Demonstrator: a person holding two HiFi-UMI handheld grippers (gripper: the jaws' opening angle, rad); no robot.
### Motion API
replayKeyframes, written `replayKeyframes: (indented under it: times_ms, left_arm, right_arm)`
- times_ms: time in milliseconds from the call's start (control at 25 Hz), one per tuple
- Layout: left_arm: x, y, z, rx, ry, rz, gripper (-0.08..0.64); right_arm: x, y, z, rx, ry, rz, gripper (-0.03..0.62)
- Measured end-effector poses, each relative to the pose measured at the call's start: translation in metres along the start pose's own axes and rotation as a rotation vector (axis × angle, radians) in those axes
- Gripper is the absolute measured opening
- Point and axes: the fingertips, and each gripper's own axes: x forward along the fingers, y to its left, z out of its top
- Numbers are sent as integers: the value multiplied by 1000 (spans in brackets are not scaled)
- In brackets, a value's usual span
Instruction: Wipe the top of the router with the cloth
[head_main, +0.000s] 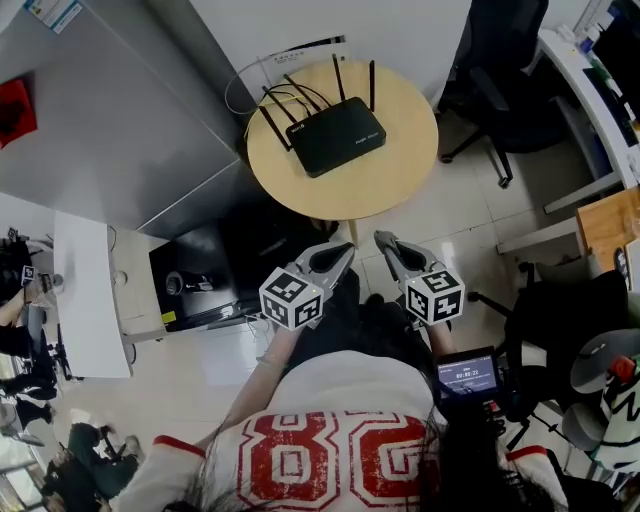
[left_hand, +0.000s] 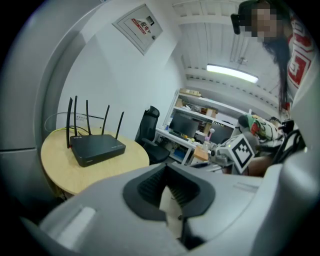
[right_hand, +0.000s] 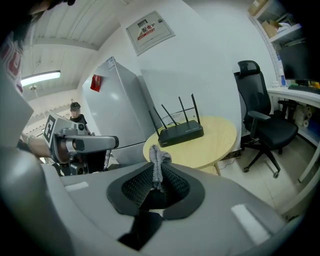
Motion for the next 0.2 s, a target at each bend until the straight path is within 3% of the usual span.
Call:
replayKeyframes:
  times_ms: [200]
  left_arm:
    - [3,7,1,-4,-7,4,0]
  right_arm:
    - [4,-2,4,-7,3,9,43]
